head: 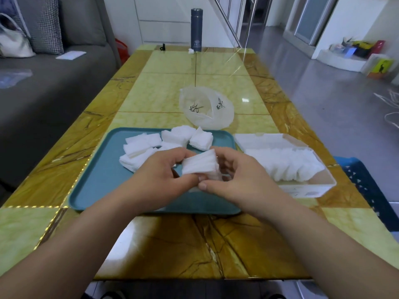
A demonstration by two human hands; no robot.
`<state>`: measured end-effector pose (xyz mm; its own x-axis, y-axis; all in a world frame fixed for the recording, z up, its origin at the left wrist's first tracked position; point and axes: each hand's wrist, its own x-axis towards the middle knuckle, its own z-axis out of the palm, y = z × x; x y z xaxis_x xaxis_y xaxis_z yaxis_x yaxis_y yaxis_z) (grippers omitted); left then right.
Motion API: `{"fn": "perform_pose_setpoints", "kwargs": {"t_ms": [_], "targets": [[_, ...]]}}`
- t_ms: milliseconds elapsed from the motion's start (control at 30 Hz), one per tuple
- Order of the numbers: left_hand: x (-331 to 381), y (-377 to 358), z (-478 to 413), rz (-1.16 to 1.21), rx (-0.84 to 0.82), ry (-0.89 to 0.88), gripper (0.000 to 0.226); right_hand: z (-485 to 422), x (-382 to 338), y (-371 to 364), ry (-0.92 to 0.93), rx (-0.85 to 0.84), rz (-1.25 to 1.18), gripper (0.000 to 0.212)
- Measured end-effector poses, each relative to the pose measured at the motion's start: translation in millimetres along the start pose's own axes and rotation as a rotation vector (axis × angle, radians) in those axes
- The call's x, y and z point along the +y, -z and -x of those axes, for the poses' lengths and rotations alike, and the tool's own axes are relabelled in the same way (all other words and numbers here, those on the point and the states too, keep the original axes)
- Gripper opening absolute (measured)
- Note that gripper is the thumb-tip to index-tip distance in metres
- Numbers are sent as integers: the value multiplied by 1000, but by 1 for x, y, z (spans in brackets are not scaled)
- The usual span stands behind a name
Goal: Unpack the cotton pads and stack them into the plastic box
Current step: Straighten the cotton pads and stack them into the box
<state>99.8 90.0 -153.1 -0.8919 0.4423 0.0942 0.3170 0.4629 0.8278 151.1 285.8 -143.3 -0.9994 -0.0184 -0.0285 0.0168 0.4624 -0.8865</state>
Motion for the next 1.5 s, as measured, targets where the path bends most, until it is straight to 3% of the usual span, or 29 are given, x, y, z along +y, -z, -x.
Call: {"fn": "perform_pose_setpoints", "kwargs": {"t_ms": [67,133,367,600,733,933,1100,1267,1400,1500], "targets": [[10,-3,1,141,4,-1,23,4,0,14,8,28,-15,49],[18,-9,0,305,9,20,28,9,2,25,-8,44,-99,35],[41,-39,-18,346,-127,23,31,26,13,55,-86,89,-338,33],[62,-80,-46,391,-62,127,22,28,32,89,-195,279,-379,28],[53,-97,-52,126,73,213,24,28,41,101,-200,431,-17,38],[43,-109,-51,154,-6,291,48,17,42,92,-228,337,360,47],[42,-111,-48,171,12,298,48,6,43,93,-336,234,530,48],[44,-112,-46,187,14,298,47,0,38,84,-370,191,733,37],[44,-114,-44,199,15,301,46,1,35,84,-371,97,760,50],[43,-115,-44,219,21,310,41,5,32,84,-355,18,681,44]]}}
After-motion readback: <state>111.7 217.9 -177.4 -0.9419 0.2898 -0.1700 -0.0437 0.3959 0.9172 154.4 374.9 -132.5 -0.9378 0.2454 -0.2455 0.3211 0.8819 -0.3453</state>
